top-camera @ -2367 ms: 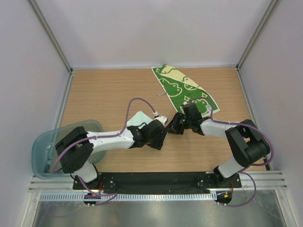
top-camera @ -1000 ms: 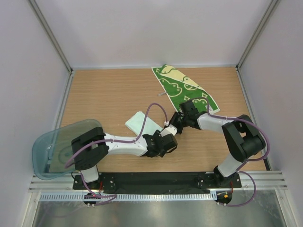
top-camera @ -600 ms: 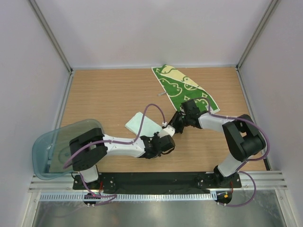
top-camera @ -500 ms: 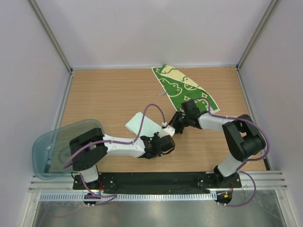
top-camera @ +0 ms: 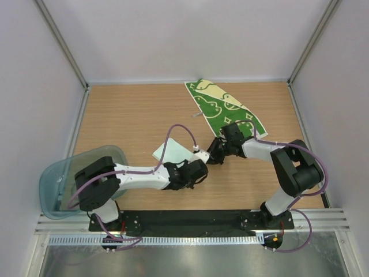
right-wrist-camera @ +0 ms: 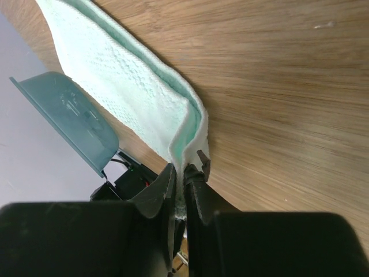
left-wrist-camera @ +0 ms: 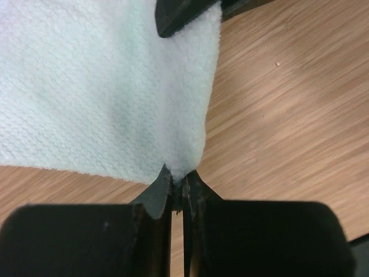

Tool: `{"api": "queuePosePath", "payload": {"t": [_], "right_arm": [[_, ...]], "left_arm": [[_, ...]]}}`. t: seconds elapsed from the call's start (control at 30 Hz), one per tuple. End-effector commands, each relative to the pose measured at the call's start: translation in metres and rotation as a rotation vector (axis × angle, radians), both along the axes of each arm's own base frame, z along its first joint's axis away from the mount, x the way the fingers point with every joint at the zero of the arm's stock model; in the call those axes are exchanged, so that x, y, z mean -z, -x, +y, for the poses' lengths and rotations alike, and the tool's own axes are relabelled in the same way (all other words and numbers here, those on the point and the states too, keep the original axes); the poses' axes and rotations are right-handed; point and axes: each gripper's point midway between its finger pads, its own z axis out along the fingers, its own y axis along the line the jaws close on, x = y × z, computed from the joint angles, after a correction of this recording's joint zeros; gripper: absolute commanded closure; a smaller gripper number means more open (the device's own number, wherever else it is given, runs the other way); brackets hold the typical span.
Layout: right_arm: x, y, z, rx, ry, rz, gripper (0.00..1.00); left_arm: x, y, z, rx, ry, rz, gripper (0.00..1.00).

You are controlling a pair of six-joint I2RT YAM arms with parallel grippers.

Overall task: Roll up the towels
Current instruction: Roll the towel

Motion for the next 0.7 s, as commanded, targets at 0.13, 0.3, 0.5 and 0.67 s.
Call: {"api": "queuePosePath", "payload": {"t": [0.13,0.3,0.5,0.67], "right_arm": [[-0.005,-0.011,-0.013,-0.015,0.074,-0.032,0.71],[-0.014,-0.026,-0.029,-0.026,0.204,-0.107,0.38],[-0.042,-0.04,-0.055,-0.002,0.357,-0.227,0.35],[-0.062,-0.038,-0.05,-0.043,0.304,-0.323,0.35]], "left_arm": [[-0.028,0.001,-0.01,0.041,0.185,0.125,1.0],[-0.024,0.002,-0.012,0.02,0.237,0.2,1.0],[-0.028,0.005,-0.023,0.008,0.357,0.32,1.0],[-0.027,0.002,-0.023,-0.045,0.446,0.469,0.99]]}}
